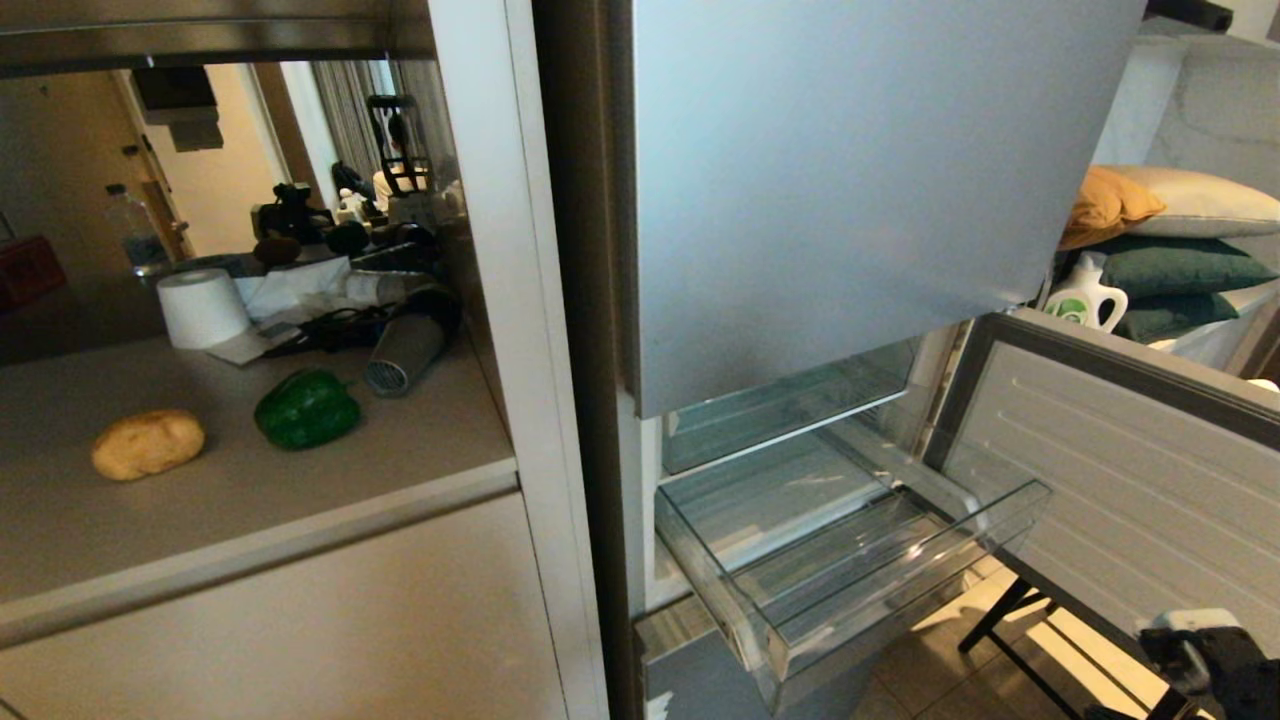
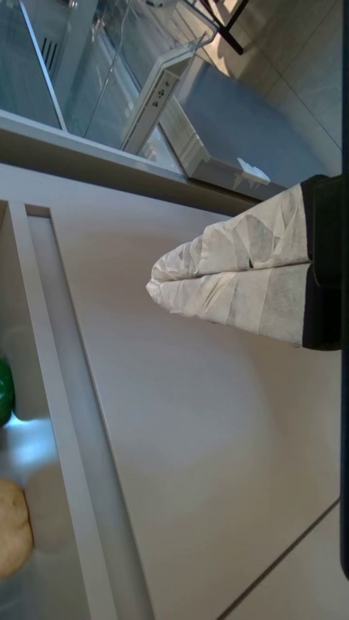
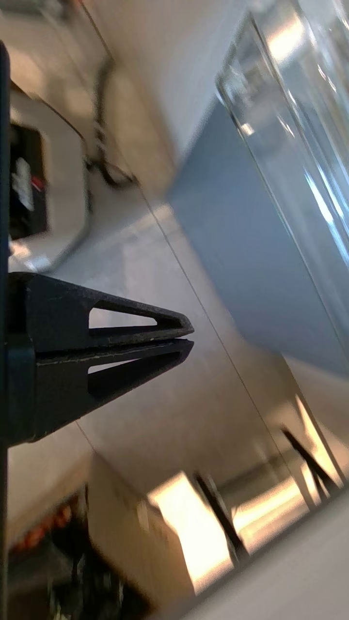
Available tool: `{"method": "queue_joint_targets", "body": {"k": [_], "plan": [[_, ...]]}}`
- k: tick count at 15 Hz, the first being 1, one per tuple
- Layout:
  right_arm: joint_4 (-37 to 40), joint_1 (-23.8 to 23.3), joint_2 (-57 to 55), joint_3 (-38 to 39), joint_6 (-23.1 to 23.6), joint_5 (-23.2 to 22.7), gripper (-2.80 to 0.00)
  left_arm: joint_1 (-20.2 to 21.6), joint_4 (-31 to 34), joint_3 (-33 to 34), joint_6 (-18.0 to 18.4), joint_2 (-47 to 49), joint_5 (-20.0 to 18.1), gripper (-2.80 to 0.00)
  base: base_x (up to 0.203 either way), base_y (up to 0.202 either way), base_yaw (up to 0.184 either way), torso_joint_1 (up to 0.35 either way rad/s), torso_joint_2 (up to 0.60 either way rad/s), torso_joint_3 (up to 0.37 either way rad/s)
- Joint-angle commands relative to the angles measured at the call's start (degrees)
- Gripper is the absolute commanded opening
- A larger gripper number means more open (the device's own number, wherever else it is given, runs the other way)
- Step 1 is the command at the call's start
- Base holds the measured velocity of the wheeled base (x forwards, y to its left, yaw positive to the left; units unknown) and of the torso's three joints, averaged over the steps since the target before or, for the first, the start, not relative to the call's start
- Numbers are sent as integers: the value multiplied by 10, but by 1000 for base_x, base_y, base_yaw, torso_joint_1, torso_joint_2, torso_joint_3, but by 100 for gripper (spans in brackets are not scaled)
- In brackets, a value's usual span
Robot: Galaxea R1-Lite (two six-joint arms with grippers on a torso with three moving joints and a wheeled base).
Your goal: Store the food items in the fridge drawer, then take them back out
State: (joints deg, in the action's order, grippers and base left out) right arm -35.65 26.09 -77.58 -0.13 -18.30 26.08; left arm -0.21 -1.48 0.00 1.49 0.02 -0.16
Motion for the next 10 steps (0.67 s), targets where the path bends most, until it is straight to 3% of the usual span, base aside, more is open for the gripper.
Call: {"method": "queue_joint_targets", "body": {"k": [1,5,10], "plan": [[-29,-15,-81,-2,-1,-34,-280,0,0,6,0,1,0,-280,0,0,0,0,0,0],[-68,-91,-181,-54,3,-106,-280,0,0,6,0,0,0,-280,0,0,0,0,0,0],[-71,-150,-269,-127,5,-113,-280,0,0,6,0,1,0,-280,0,0,0,0,0,0]]}}
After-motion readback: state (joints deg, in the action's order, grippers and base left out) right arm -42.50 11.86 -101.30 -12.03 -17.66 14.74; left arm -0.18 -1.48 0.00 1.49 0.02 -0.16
